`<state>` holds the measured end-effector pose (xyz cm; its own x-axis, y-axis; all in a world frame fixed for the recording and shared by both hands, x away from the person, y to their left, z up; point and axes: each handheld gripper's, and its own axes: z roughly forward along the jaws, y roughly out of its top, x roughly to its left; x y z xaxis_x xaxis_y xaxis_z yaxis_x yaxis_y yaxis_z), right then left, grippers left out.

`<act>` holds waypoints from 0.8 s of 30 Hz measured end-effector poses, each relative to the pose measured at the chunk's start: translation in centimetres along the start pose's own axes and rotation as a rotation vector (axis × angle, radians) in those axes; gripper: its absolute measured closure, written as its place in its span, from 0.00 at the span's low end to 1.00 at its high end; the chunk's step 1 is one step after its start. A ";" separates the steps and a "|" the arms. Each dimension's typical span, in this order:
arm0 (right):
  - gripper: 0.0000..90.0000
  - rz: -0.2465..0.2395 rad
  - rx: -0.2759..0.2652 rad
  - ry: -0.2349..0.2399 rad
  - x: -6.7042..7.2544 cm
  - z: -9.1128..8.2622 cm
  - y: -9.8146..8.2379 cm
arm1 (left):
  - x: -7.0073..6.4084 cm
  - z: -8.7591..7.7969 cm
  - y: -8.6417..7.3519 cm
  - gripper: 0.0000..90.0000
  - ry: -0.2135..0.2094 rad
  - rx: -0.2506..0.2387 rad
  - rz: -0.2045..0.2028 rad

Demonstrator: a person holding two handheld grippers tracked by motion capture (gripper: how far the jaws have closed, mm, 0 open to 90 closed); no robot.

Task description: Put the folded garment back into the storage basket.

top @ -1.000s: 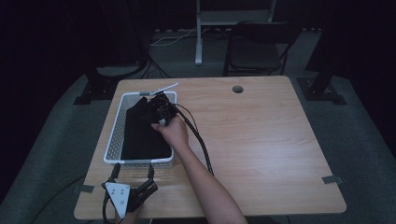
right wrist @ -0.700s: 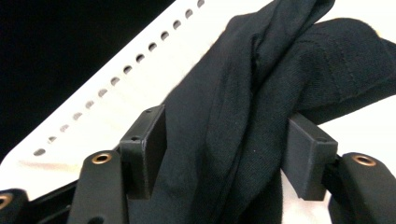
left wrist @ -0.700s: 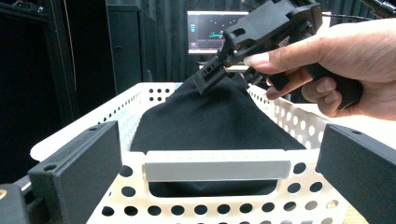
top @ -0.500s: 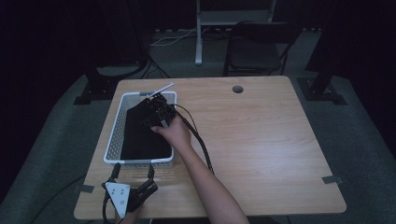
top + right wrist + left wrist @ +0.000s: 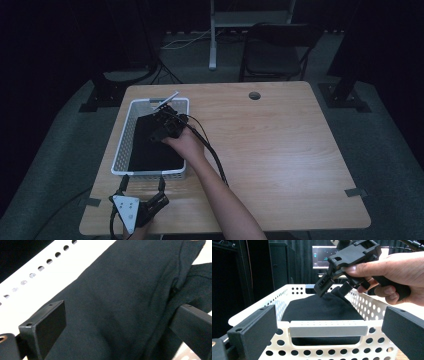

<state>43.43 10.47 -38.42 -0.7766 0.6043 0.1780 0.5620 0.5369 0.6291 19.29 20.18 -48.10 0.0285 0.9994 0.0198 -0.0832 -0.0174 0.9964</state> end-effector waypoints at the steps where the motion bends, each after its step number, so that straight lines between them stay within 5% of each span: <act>1: 0.02 -0.004 0.003 -0.001 0.1 0.0 0.0 | 0.0 0.0 0.0 0.01 0.000 0.000 0.000; 4: 0.00 -0.012 0.010 0.041 0.0 0.0 -0.2 | 0.0 0.0 0.0 0.01 0.000 0.000 0.000; 24: 0.00 -0.048 -0.099 0.099 -0.4 -1.8 -1.6 | 0.0 0.0 0.0 0.01 0.000 0.001 0.000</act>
<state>42.31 8.31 -38.14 -0.8289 0.5157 0.2168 0.4968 0.5004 0.7091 19.30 20.18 -48.10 0.0286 0.9994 0.0199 -0.0824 -0.0174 0.9964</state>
